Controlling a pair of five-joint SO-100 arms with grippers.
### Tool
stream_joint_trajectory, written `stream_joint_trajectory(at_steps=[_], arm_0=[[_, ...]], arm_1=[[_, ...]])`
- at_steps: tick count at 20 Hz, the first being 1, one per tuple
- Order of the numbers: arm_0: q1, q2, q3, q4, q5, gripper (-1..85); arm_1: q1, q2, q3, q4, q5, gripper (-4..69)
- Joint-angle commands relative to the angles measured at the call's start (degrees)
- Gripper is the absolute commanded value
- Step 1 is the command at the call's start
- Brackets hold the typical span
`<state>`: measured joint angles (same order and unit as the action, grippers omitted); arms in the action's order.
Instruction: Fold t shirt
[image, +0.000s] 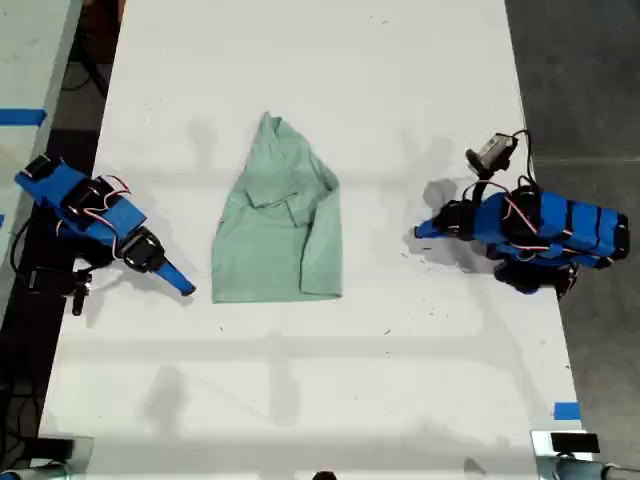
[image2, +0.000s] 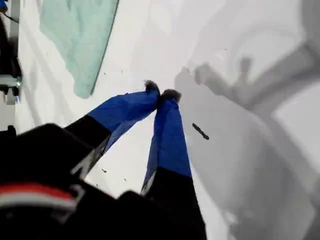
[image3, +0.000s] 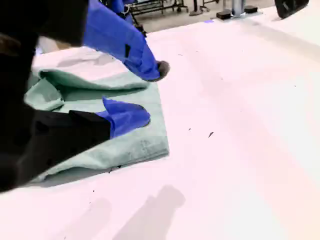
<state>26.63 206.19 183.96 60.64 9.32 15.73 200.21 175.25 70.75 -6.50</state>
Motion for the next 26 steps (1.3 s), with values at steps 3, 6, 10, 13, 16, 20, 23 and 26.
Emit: stream_joint_trajectory(at_steps=[3, 6, 10, 13, 16, 20, 23, 26], arm_0=[[2.5, 0.4, 0.4, -1.2, 0.4, 10.9], [2.5, 0.4, 0.4, -1.2, 0.4, 10.9], [2.5, 0.4, 0.4, -1.2, 0.4, 10.9], [-4.1, 0.4, -1.1, -0.2, -7.7, 10.6], [-4.5, 0.4, -2.9, -0.7, -17.9, 20.4], [-13.1, 0.5, -5.1, -7.1, -8.2, -0.1], [-21.0, -2.3, -14.5, -9.2, -4.3, -0.2], [-27.8, -44.5, -41.4, 5.4, -5.4, 7.4]], arm_1=[[0.6, 0.8, 3.1, 0.4, -0.1, 2.2], [0.0, 0.8, 3.1, 0.9, 0.9, 2.2], [0.4, 0.8, 3.1, 0.6, -0.2, 2.2], [0.5, 0.8, 3.1, 0.2, -1.2, 2.2], [0.8, 0.8, 3.1, -0.4, -2.3, 2.2], [0.4, 0.8, 3.1, -0.4, -1.9, 2.2], [0.6, 0.8, 3.1, -0.4, -1.9, 2.2], [0.6, 0.8, 3.1, -0.5, -2.1, 2.2]])
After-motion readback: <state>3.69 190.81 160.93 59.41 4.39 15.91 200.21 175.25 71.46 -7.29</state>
